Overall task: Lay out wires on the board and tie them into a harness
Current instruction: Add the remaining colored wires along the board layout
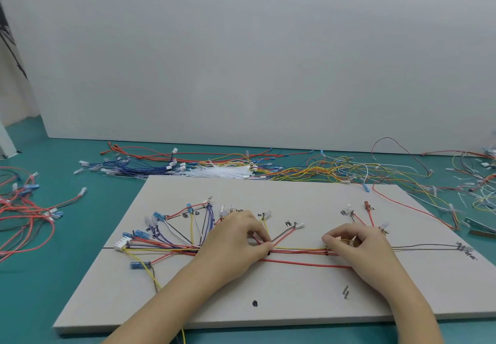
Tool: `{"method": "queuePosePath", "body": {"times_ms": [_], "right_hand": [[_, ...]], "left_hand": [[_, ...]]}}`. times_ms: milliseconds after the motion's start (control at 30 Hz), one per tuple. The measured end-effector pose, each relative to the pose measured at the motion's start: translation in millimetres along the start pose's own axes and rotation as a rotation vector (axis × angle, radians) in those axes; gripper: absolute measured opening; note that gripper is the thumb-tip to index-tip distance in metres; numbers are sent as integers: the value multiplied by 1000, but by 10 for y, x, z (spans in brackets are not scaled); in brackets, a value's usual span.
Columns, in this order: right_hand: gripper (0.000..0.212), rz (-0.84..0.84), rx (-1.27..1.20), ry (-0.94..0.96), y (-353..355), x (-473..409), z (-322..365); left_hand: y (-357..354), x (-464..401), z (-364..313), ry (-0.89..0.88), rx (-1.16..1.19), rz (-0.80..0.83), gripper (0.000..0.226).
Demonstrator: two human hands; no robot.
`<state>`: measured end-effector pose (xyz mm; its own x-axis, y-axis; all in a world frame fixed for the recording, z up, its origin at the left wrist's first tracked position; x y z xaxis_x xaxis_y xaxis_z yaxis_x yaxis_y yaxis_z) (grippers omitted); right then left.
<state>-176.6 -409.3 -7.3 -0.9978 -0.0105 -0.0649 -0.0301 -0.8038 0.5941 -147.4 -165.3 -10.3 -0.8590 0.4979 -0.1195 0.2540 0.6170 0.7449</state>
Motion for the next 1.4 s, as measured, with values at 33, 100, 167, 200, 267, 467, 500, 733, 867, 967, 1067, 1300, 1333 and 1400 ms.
{"method": "queuePosePath", "body": {"times_ms": [33, 100, 167, 200, 267, 467, 500, 733, 867, 967, 1067, 1300, 1333, 1400], "right_hand": [[15, -4, 7, -1, 0, 2, 2], [14, -14, 23, -9, -14, 6, 9], [13, -26, 46, -17, -35, 15, 21], [11, -30, 60, -19, -44, 19, 30], [11, -32, 84, -15, -55, 30, 43], [13, 12, 99, 19, -53, 34, 22], [13, 17, 119, 29, -52, 34, 12], [13, 35, 282, 42, -101, 50, -32], [15, 25, 316, 83, -112, 57, -19], [15, 22, 341, 84, -130, 64, -8], [13, 14, 346, 90, -132, 80, -2], [10, 32, 344, 151, -302, 93, 81], [10, 38, 336, 157, -320, 74, 91], [12, 58, 326, 165, -353, 22, 117]], "left_hand": [[-3, 0, 0, -1, 1, 0, 5], [-6, -3, -4, -7, 0, -1, 4], [-7, -6, -8, -17, -27, -1, 6], [-6, -6, -13, -20, -50, 1, 7], [-2, -8, -19, -25, -96, 9, 8], [-6, -22, -12, -57, -124, 57, 9], [-8, -24, -12, -62, -131, 63, 9], [-6, -39, -25, -109, -210, 95, 11], [0, -40, -47, -125, -239, 104, 13], [11, -35, -37, -126, -247, 100, 13], [18, -24, -47, -123, -252, 103, 13], [151, 118, 94, -95, -198, 95, 13], [161, 127, 114, -89, -205, 95, 13], [180, 130, 147, -78, -228, 90, 12]]}}
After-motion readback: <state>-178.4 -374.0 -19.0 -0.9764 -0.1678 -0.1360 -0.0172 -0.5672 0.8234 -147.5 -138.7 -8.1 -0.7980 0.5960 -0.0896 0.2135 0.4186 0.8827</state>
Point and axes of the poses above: each hand's wrist, its own x-axis away from the middle knuckle, its own y-axis out of the back of the hand, z = x × y, the point moved 3 cm from there along -x, towards the middle knuckle, and after that the axes turned 13 degrees about z, right-handed, at the moved point
